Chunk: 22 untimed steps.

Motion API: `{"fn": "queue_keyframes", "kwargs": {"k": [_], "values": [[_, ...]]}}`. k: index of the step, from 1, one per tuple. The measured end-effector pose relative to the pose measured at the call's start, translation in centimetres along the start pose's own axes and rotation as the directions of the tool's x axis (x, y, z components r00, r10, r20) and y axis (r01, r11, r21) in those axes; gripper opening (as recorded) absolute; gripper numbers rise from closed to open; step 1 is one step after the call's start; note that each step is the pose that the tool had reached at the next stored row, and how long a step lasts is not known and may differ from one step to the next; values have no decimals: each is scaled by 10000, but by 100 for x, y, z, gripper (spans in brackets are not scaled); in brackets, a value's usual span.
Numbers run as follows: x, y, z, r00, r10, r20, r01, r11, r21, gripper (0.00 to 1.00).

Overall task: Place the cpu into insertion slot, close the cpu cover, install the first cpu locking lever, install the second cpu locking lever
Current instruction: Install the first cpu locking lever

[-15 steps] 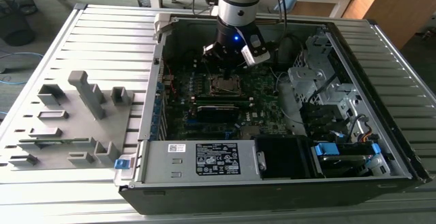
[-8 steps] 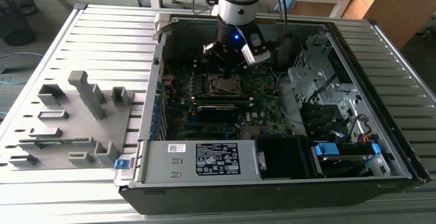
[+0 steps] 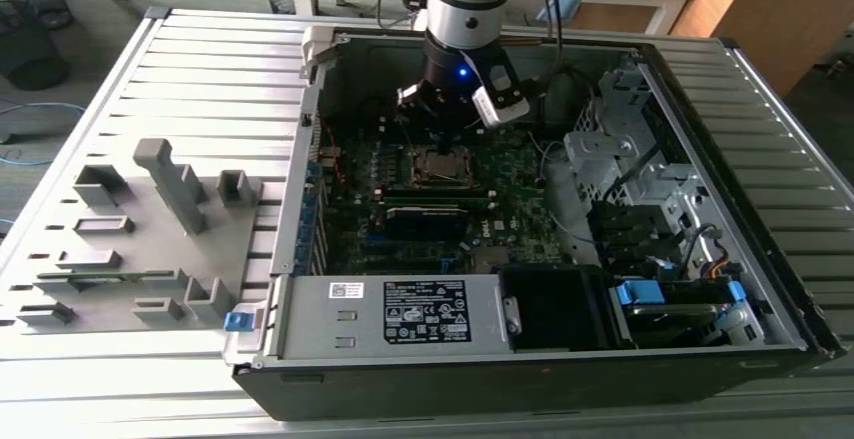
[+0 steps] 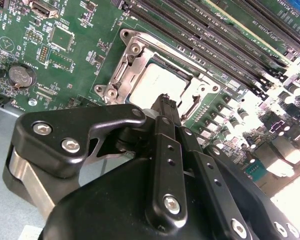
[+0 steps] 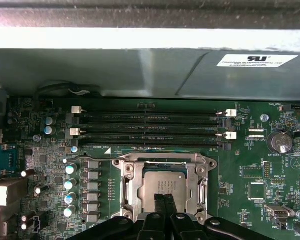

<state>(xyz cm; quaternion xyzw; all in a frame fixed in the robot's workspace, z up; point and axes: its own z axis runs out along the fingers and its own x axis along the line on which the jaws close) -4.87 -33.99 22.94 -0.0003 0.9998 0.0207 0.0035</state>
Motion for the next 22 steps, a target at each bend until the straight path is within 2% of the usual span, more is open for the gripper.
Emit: {"fn": "queue_keyframes", "kwargs": {"k": [3,10,13,18,22], "values": [[30,0,1,10000,-1,1,1,10000,-1,11],[158,0,1,10000,-1,5,1,10000,-2,11],[163,-1,-6,10000,-1,3,1,10000,0,11],[163,2,-59,10000,-1,4,1,10000,-1,11],[164,2,-60,10000,-1,5,1,10000,-2,11]]}}
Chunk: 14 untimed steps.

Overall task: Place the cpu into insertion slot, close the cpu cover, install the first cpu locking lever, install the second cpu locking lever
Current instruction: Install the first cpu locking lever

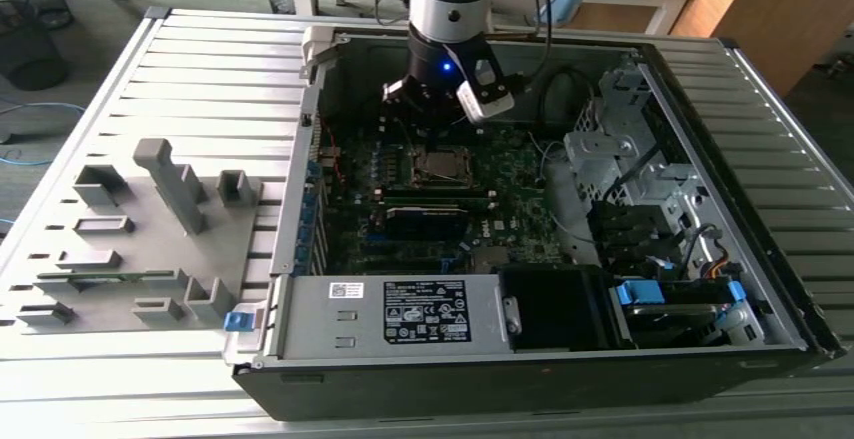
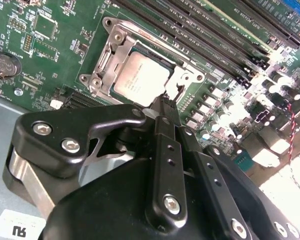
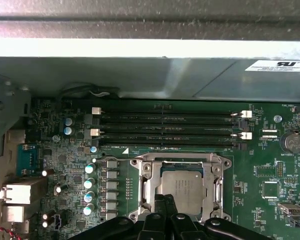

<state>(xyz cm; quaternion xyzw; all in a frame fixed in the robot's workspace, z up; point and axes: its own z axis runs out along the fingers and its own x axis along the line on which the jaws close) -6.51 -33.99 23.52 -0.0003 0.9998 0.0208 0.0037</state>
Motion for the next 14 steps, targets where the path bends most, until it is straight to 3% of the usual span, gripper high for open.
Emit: {"fn": "queue_keyframes", "kwargs": {"k": [14], "values": [[35,1,-14,10000,0,3,0,10000,-1,11]]}}
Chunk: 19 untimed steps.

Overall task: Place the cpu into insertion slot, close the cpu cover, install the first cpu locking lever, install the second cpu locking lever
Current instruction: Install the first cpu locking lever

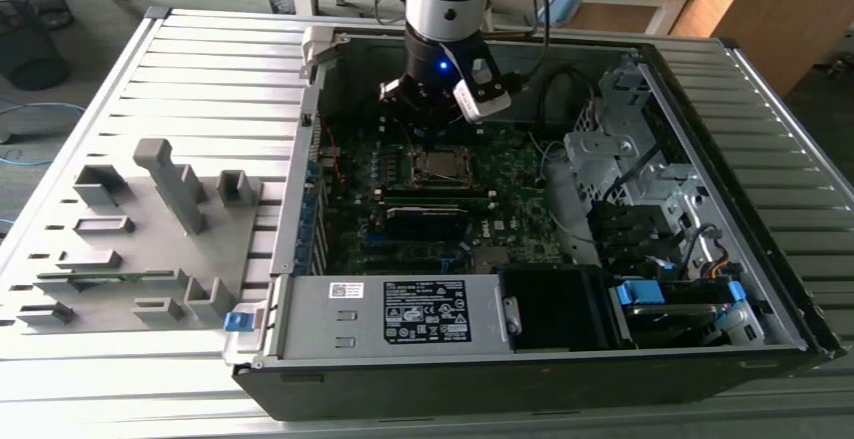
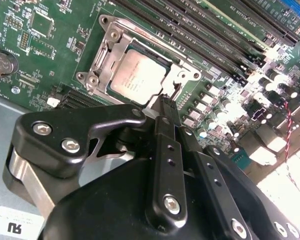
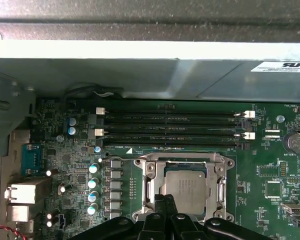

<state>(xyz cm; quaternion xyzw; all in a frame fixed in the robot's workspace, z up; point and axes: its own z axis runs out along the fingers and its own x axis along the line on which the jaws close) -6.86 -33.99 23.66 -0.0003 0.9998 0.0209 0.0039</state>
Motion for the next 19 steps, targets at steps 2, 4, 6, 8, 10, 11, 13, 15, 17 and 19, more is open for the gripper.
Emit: {"fn": "queue_keyframes", "kwargs": {"k": [2,4,6,8,10,11,13,15,17,19], "values": [[0,0,-1,10000,0,0,0,10000,-1,11],[0,1,-24,10000,0,-1,0,10000,1,11],[0,2,-45,10000,0,-1,0,10000,2,11],[0,2,-50,10000,0,-4,0,10000,6,11],[0,2,-54,10000,0,-1,0,10000,2,11],[0,2,-55,10000,0,-1,0,10000,1,11],[0,2,-62,10000,0,-2,0,10000,4,11],[0,3,-71,10000,0,-2,0,10000,3,11],[0,3,-83,10000,0,-1,0,10000,2,11],[0,4,-94,10000,0,-1,0,10000,2,11]]}}
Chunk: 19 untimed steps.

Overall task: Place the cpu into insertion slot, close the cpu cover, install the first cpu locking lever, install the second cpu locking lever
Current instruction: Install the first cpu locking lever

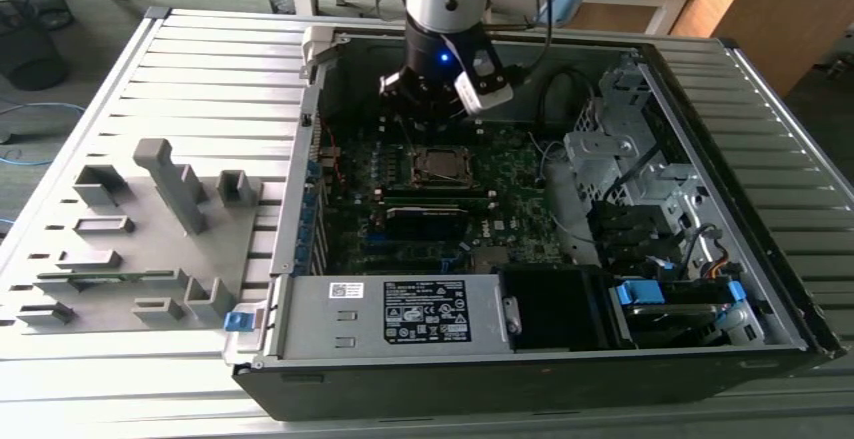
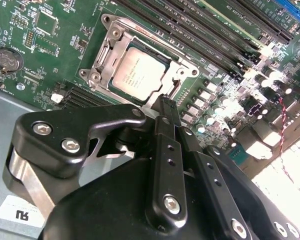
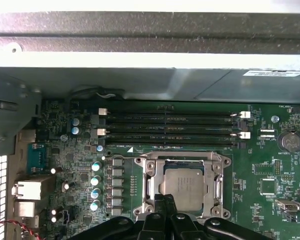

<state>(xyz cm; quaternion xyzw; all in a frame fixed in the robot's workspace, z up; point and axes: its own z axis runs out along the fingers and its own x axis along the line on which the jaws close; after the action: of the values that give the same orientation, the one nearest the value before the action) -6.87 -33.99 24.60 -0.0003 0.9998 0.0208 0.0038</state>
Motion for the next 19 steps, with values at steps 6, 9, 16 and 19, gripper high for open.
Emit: {"fn": "queue_keyframes", "kwargs": {"k": [6,9,16,19], "values": [[0,1,-14,10000,0,1,0,10000,0,11],[0,1,-15,10000,0,0,0,10000,0,11],[17,1,-15,10000,-1,0,1,10000,0,11],[26,1,-15,10000,0,0,0,10000,0,11]]}}
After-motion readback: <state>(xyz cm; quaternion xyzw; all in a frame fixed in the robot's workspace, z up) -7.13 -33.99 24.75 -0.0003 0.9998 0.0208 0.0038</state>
